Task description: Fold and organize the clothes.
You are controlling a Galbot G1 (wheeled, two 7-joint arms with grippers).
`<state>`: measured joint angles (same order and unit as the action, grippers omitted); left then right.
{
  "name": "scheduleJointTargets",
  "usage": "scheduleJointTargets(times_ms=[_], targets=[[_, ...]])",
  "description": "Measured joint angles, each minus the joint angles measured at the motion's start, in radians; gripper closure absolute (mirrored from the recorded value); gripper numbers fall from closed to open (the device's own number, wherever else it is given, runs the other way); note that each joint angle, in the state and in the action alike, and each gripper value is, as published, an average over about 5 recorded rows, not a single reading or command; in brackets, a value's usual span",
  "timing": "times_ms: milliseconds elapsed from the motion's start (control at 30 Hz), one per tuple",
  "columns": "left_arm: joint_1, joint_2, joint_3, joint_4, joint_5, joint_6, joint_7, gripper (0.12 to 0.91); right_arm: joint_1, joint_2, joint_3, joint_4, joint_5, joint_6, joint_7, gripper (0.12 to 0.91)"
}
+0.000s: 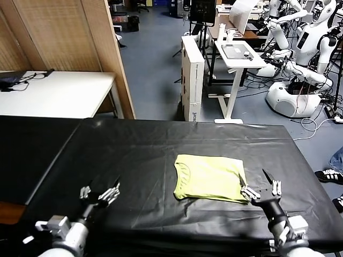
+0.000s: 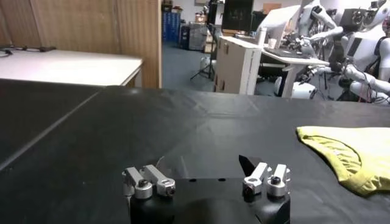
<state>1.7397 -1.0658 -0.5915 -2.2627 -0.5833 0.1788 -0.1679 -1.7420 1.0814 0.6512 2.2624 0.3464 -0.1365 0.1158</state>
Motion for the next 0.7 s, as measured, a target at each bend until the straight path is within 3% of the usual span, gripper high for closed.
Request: scheduleJointTargets(times_ms=[200,333,700], targets=[[0.108,0.022,-0.058,-0.042,-0.028,0.002,-0.019,0.123,-0.157,0.054,-0.010,0.072,-0.037,0.099,0.054,0.118],[0.172,0.025,-0.095,-0.064,-0.033,0.001,-0.013,0.123,-0.261,0.082,0.000,0.111,-0.048,0.139,0.083,0.118],[0.263,0.013,-0.145,-0.083,-0.021,0.000,0.029,0.123,-0.385,0.096,0.003,0.152,-0.057,0.141,0.082,0.118]])
